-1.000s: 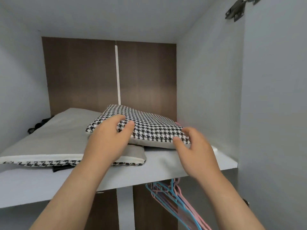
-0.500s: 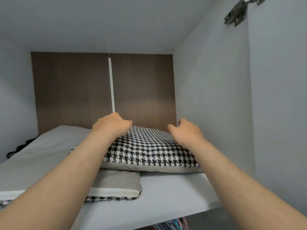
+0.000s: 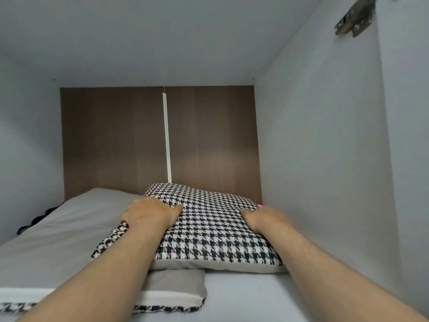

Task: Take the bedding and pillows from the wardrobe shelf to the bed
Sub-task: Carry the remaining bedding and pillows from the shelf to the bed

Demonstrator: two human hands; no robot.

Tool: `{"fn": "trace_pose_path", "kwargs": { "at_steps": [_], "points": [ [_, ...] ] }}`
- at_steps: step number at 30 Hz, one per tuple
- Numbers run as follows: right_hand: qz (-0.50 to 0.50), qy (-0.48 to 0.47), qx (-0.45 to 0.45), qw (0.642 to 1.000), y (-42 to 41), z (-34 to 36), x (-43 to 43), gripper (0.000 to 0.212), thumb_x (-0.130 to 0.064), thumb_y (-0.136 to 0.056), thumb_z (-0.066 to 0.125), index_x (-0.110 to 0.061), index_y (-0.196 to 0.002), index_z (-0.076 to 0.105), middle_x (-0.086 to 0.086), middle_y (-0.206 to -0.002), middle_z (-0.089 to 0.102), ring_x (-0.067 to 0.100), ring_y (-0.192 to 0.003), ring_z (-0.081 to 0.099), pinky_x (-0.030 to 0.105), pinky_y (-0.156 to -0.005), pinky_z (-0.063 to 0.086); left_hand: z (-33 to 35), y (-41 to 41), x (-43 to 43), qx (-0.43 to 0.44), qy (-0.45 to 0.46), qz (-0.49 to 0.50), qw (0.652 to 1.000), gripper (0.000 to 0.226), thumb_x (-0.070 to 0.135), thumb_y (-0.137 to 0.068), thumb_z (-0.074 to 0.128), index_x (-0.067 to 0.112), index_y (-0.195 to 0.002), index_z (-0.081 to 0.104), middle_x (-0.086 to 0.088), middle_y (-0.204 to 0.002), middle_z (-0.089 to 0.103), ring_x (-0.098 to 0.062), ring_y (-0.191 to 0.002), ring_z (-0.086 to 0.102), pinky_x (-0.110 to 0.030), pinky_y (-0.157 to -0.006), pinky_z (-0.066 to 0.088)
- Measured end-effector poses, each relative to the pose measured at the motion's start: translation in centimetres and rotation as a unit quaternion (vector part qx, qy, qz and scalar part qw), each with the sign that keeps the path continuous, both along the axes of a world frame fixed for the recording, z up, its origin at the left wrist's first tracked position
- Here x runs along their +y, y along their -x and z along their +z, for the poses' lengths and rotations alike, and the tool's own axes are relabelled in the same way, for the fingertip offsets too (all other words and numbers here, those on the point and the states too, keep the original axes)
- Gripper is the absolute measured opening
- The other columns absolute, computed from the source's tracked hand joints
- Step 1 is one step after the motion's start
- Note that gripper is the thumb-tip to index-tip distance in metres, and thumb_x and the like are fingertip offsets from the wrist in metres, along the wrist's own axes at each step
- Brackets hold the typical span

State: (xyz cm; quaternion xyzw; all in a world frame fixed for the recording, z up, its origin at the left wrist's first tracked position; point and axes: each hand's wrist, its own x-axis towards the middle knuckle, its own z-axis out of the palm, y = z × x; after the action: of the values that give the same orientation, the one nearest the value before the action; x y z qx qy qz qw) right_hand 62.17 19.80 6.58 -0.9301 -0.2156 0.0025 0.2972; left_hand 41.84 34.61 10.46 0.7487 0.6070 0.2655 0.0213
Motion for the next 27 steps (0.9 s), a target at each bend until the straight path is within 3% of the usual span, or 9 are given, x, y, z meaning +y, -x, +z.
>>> {"fn": "trace_pose_path", "kwargs": {
  "at_steps": [2,4,7,10,12,16,19,23,27],
  "points": [
    [0.009,0.020,-0.020,1.000,-0.1,-0.3,0.4,0.095,-0.079,-0.067,0.029,-0.023,-0.141,0.047,-0.006,-0.149,0.046,0.031,-0.127,0.051,0.053,-0.102,0.041,-0.1,-0.1,0.4,-0.015,-0.027,-0.008,0.999,0.100,0.083,-0.061,0.050,0.010,-0.129,0.051,-0.012,-0.128,0.058,-0.032,-0.116,0.056,-0.042,-0.092,0.047],
    [0.016,0.019,-0.048,0.999,1.1,-0.1,-0.3,0.083,-0.074,-0.077,0.034,-0.015,-0.130,0.057,0.002,-0.142,0.053,0.032,-0.121,0.055,0.052,-0.101,0.043,-0.3,0.0,0.7,-0.027,-0.048,-0.037,0.998,0.087,0.077,-0.067,0.054,0.010,-0.123,0.049,-0.010,-0.118,0.063,-0.031,-0.110,0.059,-0.037,-0.082,0.048],
    [0.016,-0.011,-0.085,0.996,2.0,-0.2,-1.0,0.053,-0.063,-0.087,0.046,-0.015,-0.100,0.066,0.006,-0.113,0.068,0.028,-0.097,0.062,0.036,-0.083,0.052,-0.7,0.3,0.6,-0.049,-0.076,-0.091,0.992,0.062,0.068,-0.075,0.058,0.014,-0.106,0.052,-0.005,-0.100,0.067,-0.028,-0.093,0.063,-0.032,-0.067,0.045],
    [0.007,-0.048,-0.112,0.992,2.7,-0.1,-1.6,0.044,-0.058,-0.090,0.049,-0.016,-0.079,0.056,0.001,-0.080,0.063,0.024,-0.078,0.058,0.030,-0.066,0.047,-0.8,0.8,0.2,-0.085,-0.105,-0.119,0.984,0.045,0.061,-0.080,0.058,0.017,-0.088,0.051,0.000,-0.079,0.061,-0.025,-0.076,0.058,-0.032,-0.061,0.044],
    [0.001,-0.070,-0.132,0.989,3.3,0.0,-2.0,0.043,-0.057,-0.090,0.050,-0.015,-0.081,0.054,0.000,-0.072,0.057,0.025,-0.074,0.056,0.030,-0.063,0.045,-0.9,1.2,-0.4,-0.114,-0.121,-0.132,0.977,0.040,0.056,-0.083,0.058,0.017,-0.085,0.049,0.001,-0.073,0.058,-0.023,-0.070,0.055,-0.031,-0.057,0.042],
    [-0.006,-0.112,-0.187,0.976,4.7,0.1,-3.1,0.042,-0.056,-0.090,0.049,-0.014,-0.087,0.052,0.007,-0.087,0.064,0.027,-0.076,0.055,0.034,-0.064,0.045,-1.3,2.5,-1.4,-0.177,-0.131,-0.170,0.961,0.035,0.049,-0.087,0.058,0.016,-0.084,0.048,0.000,-0.069,0.057,-0.021,-0.064,0.053,-0.031,-0.054,0.042],
    [-0.001,-0.128,-0.220,0.967,5.9,0.4,-4.2,0.042,-0.056,-0.091,0.048,-0.014,-0.086,0.050,0.003,-0.078,0.058,0.027,-0.073,0.055,0.034,-0.061,0.045,-1.1,3.9,-2.0,-0.208,-0.126,-0.189,0.951,0.034,0.046,-0.089,0.058,0.015,-0.082,0.046,0.000,-0.068,0.054,-0.016,-0.058,0.048,-0.030,-0.049,0.036],
    [-0.012,-0.158,-0.256,0.954,7.6,1.3,-6.1,0.047,-0.060,-0.089,0.048,-0.013,-0.087,0.053,0.003,-0.077,0.062,0.028,-0.073,0.061,0.038,-0.063,0.053,0.3,5.7,-3.4,-0.255,-0.140,-0.222,0.931,0.034,0.047,-0.089,0.059,0.014,-0.085,0.048,0.000,-0.069,0.054,-0.014,-0.057,0.048,-0.029,-0.047,0.033],
    [-0.038,-0.196,-0.283,0.938,9.4,3.1,-8.5,0.047,-0.061,-0.088,0.050,-0.014,-0.082,0.051,0.002,-0.070,0.060,0.023,-0.065,0.059,0.031,-0.051,0.040,2.4,6.9,-4.6,-0.286,-0.178,-0.242,0.910,0.037,0.048,-0.087,0.061,0.013,-0.083,0.047,0.000,-0.067,0.053,-0.014,-0.056,0.046,-0.029,-0.047,0.031]
  ]
}}
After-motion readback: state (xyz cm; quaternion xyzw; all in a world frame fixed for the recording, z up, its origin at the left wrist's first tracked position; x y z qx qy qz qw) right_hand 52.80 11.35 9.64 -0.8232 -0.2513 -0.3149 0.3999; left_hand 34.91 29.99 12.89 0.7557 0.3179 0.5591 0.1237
